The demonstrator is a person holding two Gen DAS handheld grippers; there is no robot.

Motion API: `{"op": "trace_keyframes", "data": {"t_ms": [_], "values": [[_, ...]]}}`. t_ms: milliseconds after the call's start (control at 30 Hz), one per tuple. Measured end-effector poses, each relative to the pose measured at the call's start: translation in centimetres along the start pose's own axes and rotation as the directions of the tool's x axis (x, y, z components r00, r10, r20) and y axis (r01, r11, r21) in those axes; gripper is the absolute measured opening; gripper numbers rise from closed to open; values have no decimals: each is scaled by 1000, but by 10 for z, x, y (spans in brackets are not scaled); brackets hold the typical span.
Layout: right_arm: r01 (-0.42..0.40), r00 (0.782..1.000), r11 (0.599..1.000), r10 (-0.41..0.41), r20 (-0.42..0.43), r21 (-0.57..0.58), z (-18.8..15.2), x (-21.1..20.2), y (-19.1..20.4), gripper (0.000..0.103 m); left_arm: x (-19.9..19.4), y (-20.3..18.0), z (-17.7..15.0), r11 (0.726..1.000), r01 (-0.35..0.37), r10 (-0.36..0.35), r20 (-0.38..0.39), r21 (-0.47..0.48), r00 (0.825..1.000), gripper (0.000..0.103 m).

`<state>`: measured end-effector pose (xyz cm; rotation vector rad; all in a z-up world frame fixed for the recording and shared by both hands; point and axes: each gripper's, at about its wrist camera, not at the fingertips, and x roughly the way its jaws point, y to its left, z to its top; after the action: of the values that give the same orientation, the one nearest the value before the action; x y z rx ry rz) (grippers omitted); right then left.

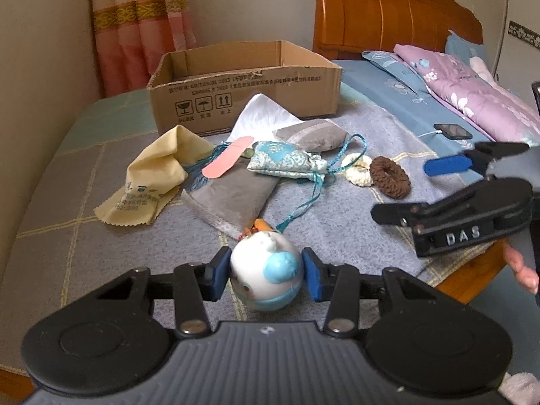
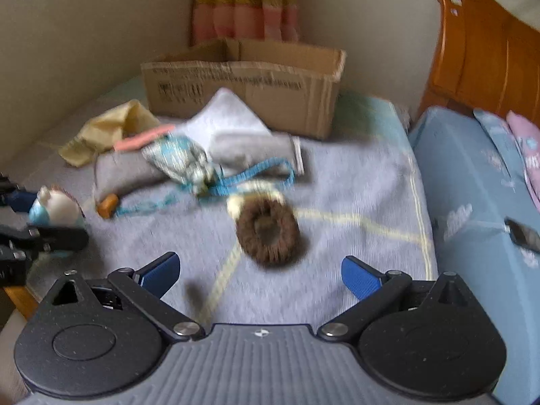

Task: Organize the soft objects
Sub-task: 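Grasp the white-blue round toy with the left tool while the right tool grasps the brown scrunchie, then carry the toy and brown scrunchie into the cardboard box and open both tools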

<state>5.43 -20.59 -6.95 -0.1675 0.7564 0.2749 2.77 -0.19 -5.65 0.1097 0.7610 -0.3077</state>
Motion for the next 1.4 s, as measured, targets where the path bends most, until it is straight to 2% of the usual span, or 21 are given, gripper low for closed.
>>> {"op": "trace_keyframes", "data": {"t_ms": [100,133,367,400,467,533,800,933,1067,1233,1400], "values": [[-17,1000,999,18,21,-37,10,4,2,95,0,3,0,1000,0,0,-6,-10,1000,44],[-14,1000,999,14,16,-50,14,7,2,89,-1,3,1,1000,2,-2,-7,-11,1000,44],[2,1000,998,-3,-22,-65,18,17,3,67,-4,8,5,1000,10,-10,-3,-10,1000,44],[-1,1000,998,-1,-29,-63,17,18,2,60,-4,8,6,1000,10,-10,-1,-7,1000,44],[5,999,998,-7,-39,-66,17,18,3,54,-6,9,8,1000,14,-14,-4,1,1000,44],[7,999,998,-11,-51,-69,19,17,3,41,-7,10,12,1000,15,-15,-10,6,1000,44],[8,999,996,-12,-45,-87,26,-4,6,38,-20,19,38,999,39,-39,-4,36,999,43],[-16,1000,992,14,-19,-121,37,-21,7,38,-20,28,71,996,47,-49,21,76,999,43],[-29,999,990,32,22,-136,56,-32,4,38,-14,34,118,991,16,-27,83,131,996,43],[-26,995,989,39,87,-145,85,-36,-2,38,19,43,184,987,-28,8,125,161,992,43],[-16,992,991,32,121,-133,112,-28,-13,38,73,51,228,983,-60,48,73,174,996,43]]}}
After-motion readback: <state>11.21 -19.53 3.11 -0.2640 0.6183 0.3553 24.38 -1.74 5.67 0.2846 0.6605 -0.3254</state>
